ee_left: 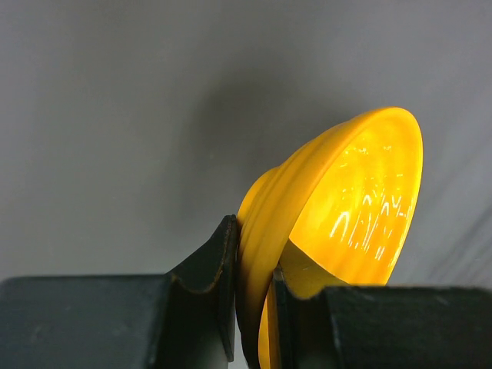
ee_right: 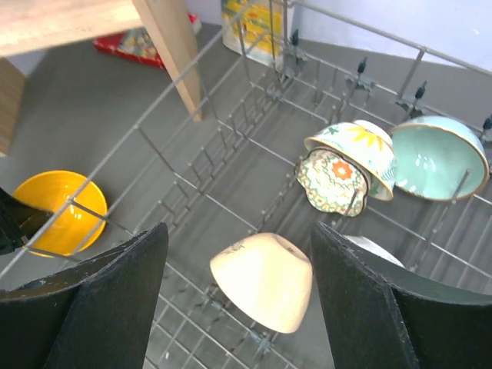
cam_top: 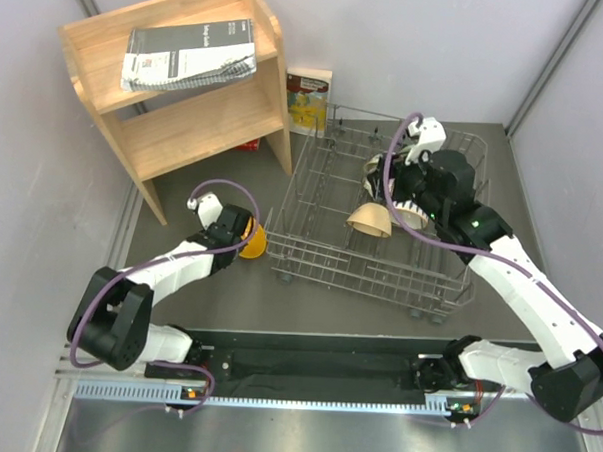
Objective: Unload the bowls from the dish rack
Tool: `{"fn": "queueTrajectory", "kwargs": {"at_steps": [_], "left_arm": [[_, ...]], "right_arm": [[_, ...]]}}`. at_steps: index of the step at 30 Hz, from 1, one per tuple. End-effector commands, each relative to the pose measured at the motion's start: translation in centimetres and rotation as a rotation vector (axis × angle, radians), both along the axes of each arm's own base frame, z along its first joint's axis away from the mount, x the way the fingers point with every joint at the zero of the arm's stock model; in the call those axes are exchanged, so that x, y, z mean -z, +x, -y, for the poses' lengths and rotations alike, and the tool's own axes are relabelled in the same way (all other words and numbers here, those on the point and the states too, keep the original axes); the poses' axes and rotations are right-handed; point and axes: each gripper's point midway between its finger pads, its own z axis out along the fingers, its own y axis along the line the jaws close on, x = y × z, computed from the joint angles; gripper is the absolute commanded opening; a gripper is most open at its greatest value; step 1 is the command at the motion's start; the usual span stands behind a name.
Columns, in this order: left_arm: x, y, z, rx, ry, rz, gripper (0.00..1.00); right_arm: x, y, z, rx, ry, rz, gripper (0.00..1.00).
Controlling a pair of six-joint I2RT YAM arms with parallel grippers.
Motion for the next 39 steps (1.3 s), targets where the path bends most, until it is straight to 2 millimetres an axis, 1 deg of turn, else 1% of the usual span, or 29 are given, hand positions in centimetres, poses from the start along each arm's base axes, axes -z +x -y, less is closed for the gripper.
{"fn": "queueTrajectory", "kwargs": {"at_steps": [1,4,5,7,10,12,15,16,17,19,21,24,27,28,30,31,32,33,39], "left_arm": [[0.3,0.8,1.4,0.022,-0.072,0.020,0.00],[1.2,-0.1,1.5,0.027,-0.084,-0.018,0.00],[1.1,-0.3,1.5,0.029,-0.088,-0.019,0.07],[1.5,-0.9,1.0,0.023,-0.072,-0.039,0.11],[0.9,-1.3,0.3,0.013,-0.038,-0.039,0.15],[-0.1,-1.1,-0.1,0.004,-0.023,-0.023,0.30],[-1.2,-0.9,-0.4,-0.008,-0.008,-0.008,0.30],[-1.4,-0.8,-0.5,-0.009,-0.003,-0.006,0.39],[-1.6,-0.8,-0.5,-0.015,-0.001,-0.008,0.43],[-1.5,-0.9,-0.7,-0.017,0.008,-0.013,0.44],[-1.1,-1.1,-0.7,-0.021,0.011,-0.031,0.49],[-0.6,-1.6,-0.9,-0.031,0.011,-0.053,0.49],[-0.8,-1.8,-1.0,-0.038,0.001,-0.040,0.50],[-1.4,-1.8,-1.0,-0.039,-0.005,-0.020,0.50],[-1.7,-2.0,-1.2,-0.042,-0.002,-0.009,0.51],[-2.5,-1.9,-1.3,-0.042,-0.008,0.010,0.58],[-2.7,-1.9,-1.2,-0.035,-0.009,0.015,0.69],[-2.9,-2.0,-1.2,-0.030,-0.011,0.019,0.70],[-4.3,-2.2,-1.5,-0.041,-0.018,0.055,0.70]], "right_arm": [[0.1,0.5,0.3,0.008,-0.043,-0.039,0.75],[2.0,0.9,0.4,0.020,-0.071,-0.093,0.76],[2.2,1.0,0.5,0.022,-0.076,-0.100,0.76],[1.7,1.2,0.6,0.029,-0.074,-0.091,0.76],[0.8,1.6,0.7,0.033,-0.068,-0.066,0.76],[0.6,1.9,0.7,0.035,-0.065,-0.065,0.76],[0.9,2.1,0.4,0.023,-0.061,-0.077,0.76],[1.0,2.2,0.3,0.022,-0.055,-0.080,0.76],[1.1,2.1,0.2,0.018,-0.054,-0.082,0.76],[1.5,2.1,0.3,0.020,-0.057,-0.088,0.76],[1.7,2.0,0.5,0.026,-0.057,-0.088,0.76],[2.0,1.9,0.6,0.028,-0.057,-0.088,0.76],[2.2,1.8,0.8,0.032,-0.054,-0.090,0.76],[2.2,1.7,0.8,0.032,-0.054,-0.089,0.76],[2.5,1.6,0.8,0.029,-0.050,-0.097,0.76],[2.3,1.5,0.8,0.028,-0.047,-0.094,0.76],[2.4,1.5,0.7,0.025,-0.047,-0.095,0.76],[2.3,1.4,0.7,0.024,-0.045,-0.095,0.76],[2.3,1.5,0.7,0.024,-0.046,-0.091,0.76]]}}
